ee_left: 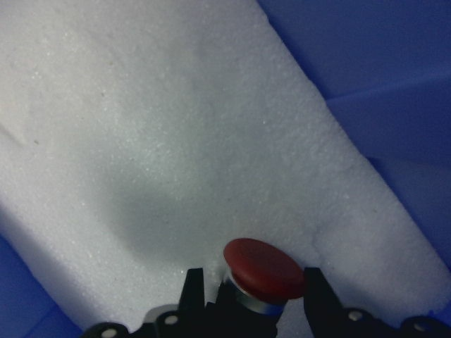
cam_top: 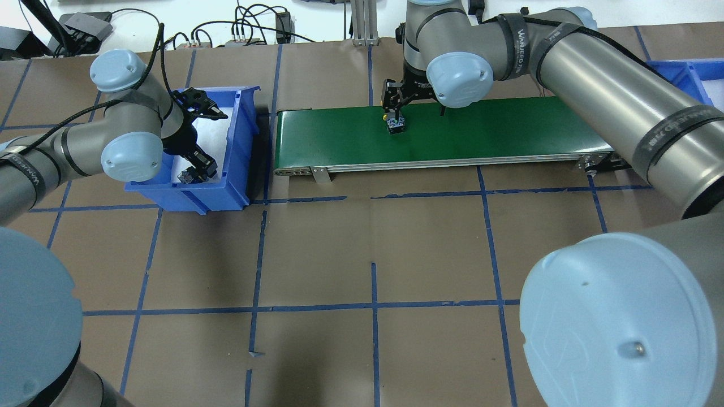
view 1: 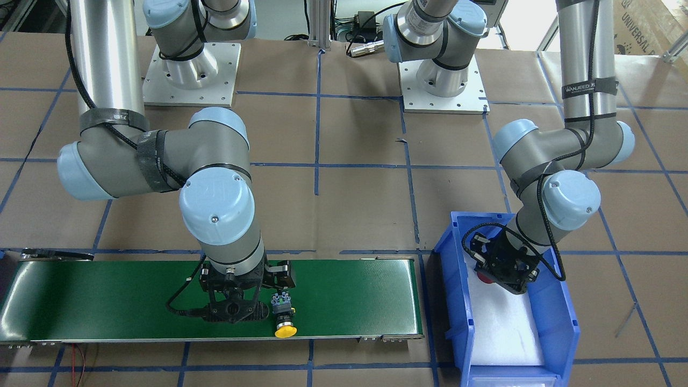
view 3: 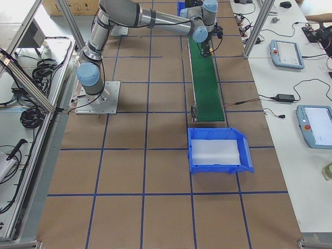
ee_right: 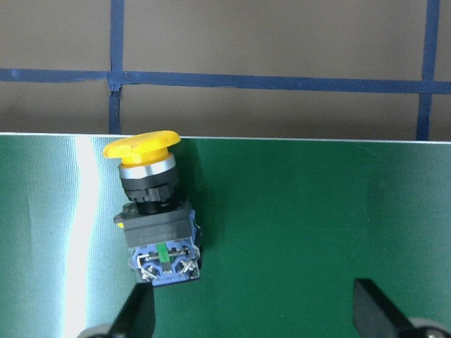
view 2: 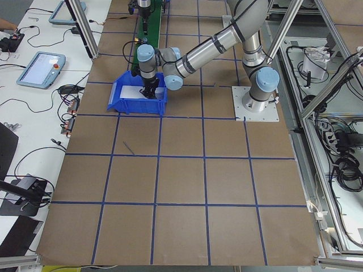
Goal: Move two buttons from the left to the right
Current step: 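Grasp the red button with left gripper while right grasps yellow button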
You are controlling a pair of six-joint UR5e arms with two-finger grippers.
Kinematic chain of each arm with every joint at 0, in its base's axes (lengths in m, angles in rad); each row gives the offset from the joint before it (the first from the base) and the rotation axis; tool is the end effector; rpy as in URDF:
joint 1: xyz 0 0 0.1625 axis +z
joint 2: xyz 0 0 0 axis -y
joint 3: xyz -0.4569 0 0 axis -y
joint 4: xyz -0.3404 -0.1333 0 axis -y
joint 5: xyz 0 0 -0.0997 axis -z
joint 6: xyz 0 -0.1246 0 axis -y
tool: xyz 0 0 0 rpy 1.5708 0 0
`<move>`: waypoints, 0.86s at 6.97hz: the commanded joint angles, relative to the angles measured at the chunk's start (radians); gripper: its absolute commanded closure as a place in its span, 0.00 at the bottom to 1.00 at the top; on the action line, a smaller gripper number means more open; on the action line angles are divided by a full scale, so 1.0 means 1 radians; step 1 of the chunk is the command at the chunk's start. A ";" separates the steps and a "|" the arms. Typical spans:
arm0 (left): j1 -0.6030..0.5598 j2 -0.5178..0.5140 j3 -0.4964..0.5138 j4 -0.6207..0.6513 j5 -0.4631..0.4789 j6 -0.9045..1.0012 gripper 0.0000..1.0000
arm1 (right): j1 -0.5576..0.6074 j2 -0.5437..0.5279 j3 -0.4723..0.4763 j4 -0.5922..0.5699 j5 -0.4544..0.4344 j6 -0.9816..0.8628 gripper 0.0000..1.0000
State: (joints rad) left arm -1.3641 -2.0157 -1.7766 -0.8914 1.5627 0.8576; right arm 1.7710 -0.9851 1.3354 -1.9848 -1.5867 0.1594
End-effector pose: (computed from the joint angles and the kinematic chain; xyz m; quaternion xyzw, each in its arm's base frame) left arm -0.0143 -0.5861 0.2470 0.3198 0.9474 -0.0144 0.0038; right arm 0.2639 -0.6400 0.3084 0.0201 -0.9993 0.0328 0.0021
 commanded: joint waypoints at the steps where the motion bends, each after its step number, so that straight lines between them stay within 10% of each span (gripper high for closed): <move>1: -0.001 0.020 0.011 0.002 0.003 -0.023 0.74 | 0.004 0.023 -0.015 -0.002 0.004 0.002 0.00; 4: 0.000 0.113 0.035 -0.023 0.013 -0.068 0.74 | 0.018 0.054 -0.018 -0.041 -0.001 0.000 0.01; 6: -0.003 0.185 0.132 -0.216 0.010 -0.156 0.74 | 0.015 0.057 -0.018 -0.048 -0.001 -0.018 0.39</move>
State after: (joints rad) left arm -1.3648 -1.8742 -1.7050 -0.9908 1.5737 0.7663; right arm 1.7870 -0.9316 1.3178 -2.0288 -1.5874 0.1533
